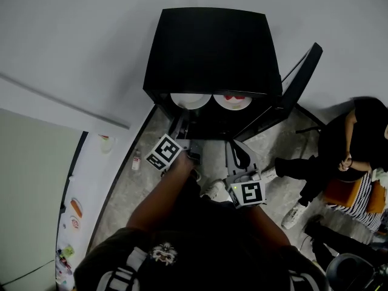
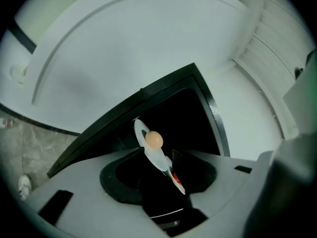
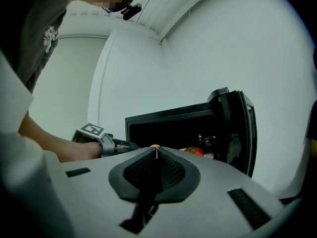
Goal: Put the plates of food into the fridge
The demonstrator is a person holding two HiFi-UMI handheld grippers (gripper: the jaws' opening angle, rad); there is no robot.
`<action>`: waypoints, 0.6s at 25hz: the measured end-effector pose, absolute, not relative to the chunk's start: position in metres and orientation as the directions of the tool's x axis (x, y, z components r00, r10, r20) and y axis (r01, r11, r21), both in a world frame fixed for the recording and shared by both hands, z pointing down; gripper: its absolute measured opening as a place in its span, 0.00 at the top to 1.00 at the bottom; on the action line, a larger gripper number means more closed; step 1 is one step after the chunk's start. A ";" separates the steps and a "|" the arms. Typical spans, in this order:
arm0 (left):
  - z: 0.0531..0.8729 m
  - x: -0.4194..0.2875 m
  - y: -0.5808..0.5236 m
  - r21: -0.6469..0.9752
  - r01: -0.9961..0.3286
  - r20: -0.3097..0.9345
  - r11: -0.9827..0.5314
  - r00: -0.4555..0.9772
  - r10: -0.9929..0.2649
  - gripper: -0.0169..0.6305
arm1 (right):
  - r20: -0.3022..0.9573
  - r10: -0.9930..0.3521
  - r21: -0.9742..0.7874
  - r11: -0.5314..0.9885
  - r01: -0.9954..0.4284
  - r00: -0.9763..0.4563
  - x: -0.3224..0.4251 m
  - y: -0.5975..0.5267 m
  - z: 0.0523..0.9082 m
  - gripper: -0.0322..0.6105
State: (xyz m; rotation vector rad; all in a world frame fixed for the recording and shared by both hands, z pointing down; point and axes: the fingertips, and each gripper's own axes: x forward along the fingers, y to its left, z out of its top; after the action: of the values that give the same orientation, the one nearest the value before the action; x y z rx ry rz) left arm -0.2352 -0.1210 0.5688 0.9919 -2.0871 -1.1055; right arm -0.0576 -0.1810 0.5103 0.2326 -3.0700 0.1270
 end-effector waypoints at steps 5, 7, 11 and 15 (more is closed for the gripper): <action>0.522 -0.211 -0.109 0.678 -0.603 0.060 0.420 -0.524 -0.850 0.73 | 0.023 -0.145 -0.098 0.984 -0.147 -0.989 -0.060 -0.173 0.496 0.91; 0.505 -0.199 -0.106 0.592 -0.683 0.039 0.429 -0.507 -0.861 0.76 | 0.025 -0.138 -0.088 0.986 -0.139 -0.990 -0.059 -0.168 0.495 0.91; 0.476 -0.180 -0.100 0.401 -0.801 0.011 0.445 -0.481 -0.877 0.87 | -0.006 -0.132 -0.088 0.987 -0.131 -0.991 -0.059 -0.159 0.488 0.91; 0.456 -0.154 -0.093 0.208 -0.878 -0.007 0.431 -0.442 -0.897 0.94 | -0.039 -0.131 -0.085 0.988 -0.128 -0.991 -0.059 -0.148 0.470 0.91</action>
State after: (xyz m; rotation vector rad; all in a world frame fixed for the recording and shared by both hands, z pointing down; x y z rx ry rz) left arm -0.1538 -0.0928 0.4559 1.5988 -2.5674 -0.2766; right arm -0.0591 -0.1483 0.4701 0.2072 -3.1769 0.1319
